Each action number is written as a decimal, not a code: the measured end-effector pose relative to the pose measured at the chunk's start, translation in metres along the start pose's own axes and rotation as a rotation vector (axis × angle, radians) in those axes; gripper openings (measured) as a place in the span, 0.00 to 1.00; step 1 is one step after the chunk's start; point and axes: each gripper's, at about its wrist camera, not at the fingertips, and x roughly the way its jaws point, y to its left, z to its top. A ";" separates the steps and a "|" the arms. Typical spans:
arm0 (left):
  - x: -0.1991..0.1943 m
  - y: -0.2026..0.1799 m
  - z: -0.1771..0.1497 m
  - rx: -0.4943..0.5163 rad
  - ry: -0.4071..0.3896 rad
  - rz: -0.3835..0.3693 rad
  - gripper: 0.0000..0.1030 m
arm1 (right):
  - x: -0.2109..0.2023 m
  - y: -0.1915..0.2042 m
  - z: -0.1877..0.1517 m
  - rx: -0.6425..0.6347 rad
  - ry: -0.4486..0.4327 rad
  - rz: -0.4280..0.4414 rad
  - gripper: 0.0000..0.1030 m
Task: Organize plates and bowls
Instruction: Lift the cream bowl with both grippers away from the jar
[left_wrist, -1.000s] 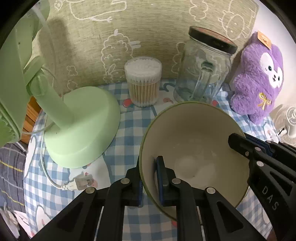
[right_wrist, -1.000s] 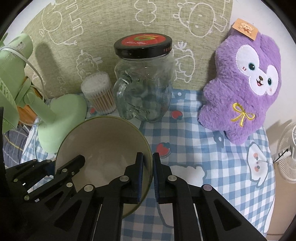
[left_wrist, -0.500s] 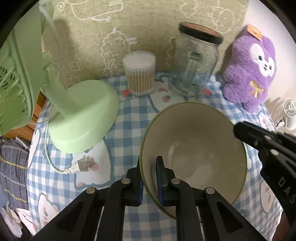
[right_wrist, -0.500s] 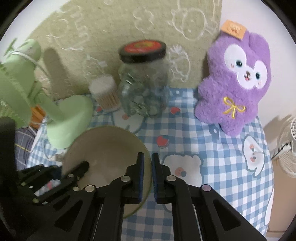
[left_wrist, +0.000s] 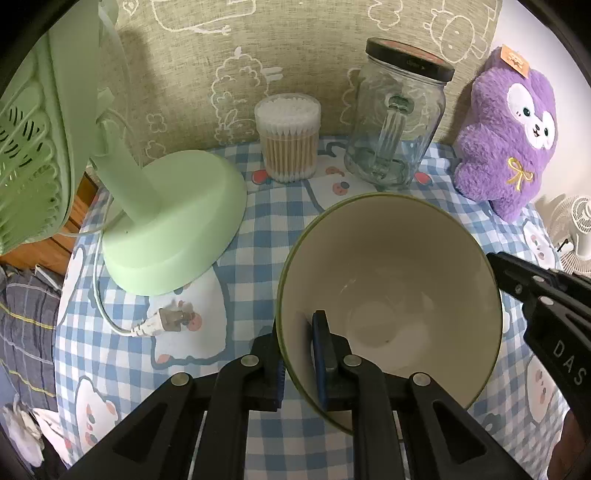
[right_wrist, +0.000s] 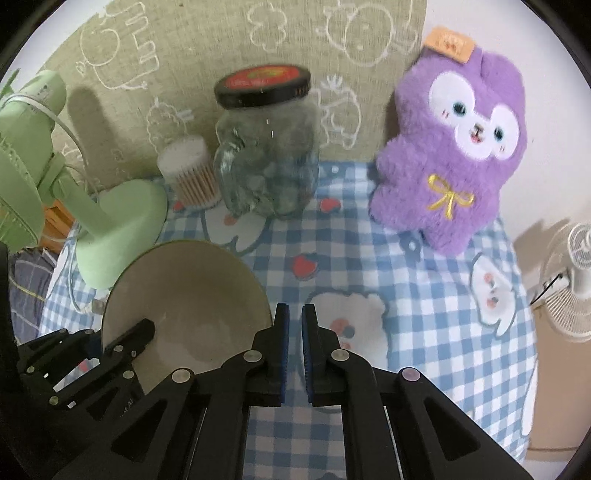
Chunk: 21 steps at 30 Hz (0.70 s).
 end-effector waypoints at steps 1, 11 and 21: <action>0.000 0.000 0.000 0.003 -0.001 0.000 0.10 | 0.000 0.000 0.000 0.006 0.000 0.006 0.09; 0.004 -0.001 0.000 0.014 -0.008 0.011 0.12 | -0.005 -0.002 0.002 0.025 -0.013 0.028 0.10; 0.004 -0.001 0.000 0.017 -0.017 0.009 0.12 | -0.012 -0.002 0.003 0.030 -0.039 0.057 0.11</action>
